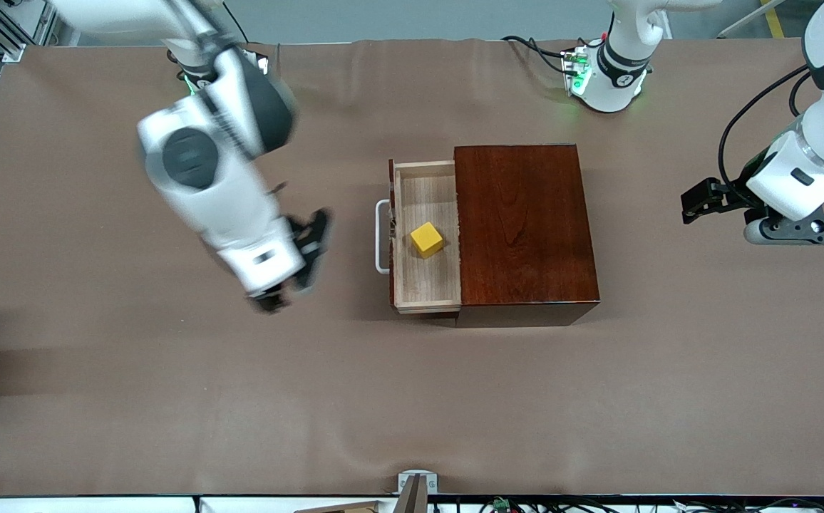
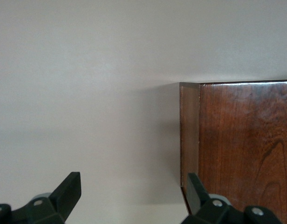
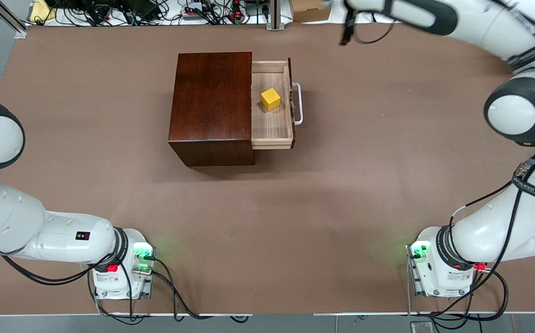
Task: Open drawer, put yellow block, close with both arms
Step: 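Withdraw the right gripper while the left gripper reaches toward the drawer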
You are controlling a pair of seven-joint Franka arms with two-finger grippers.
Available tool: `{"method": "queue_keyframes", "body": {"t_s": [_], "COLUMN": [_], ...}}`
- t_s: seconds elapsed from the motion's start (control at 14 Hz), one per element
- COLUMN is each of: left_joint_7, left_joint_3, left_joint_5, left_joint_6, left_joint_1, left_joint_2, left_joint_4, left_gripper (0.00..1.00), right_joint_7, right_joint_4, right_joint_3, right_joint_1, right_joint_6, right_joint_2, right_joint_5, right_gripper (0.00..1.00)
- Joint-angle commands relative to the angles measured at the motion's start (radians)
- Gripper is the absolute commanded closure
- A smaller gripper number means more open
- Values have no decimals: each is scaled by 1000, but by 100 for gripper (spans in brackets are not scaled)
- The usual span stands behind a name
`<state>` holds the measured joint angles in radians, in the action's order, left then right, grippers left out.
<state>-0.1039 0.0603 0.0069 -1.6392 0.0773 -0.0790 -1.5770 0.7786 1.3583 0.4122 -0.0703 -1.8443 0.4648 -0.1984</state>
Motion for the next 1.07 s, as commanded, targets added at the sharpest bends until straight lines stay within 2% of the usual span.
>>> {"method": "queue_keyframes", "body": {"t_s": [0.0,0.14,0.36,0.57,0.71,0.85,1.0], "left_joint_7": [-10,-16,-30,-36,-87,-116,-103], "left_joint_3": [27,87,171,353,485,576,595], "left_joint_5": [1,60,51,50,51,57,64], "left_joint_6": [-20,-27,-19,-14,-27,-126,-209], "left_joint_1": [21,19,19,38,53,96,168], "left_joint_2": [19,22,21,9,-16,-91,-190], "left_joint_4": [-3,6,23,26,29,43,107], "left_gripper": [0,0,0,0,0,0,0], "right_joint_7": [-12,-12,-60,-220,-258,-350,-438], "right_joint_4": [25,25,24,28,31,35,35], "right_joint_3": [17,16,16,17,8,-45,-126], "right_joint_1": [133,231,322,359,357,325,275], "right_joint_6": [25,19,16,42,74,118,158], "right_joint_2": [-52,-54,-54,-93,-115,-138,-178], "right_joint_5": [22,24,20,25,33,43,86], "right_gripper": [0,0,0,0,0,0,0]}}
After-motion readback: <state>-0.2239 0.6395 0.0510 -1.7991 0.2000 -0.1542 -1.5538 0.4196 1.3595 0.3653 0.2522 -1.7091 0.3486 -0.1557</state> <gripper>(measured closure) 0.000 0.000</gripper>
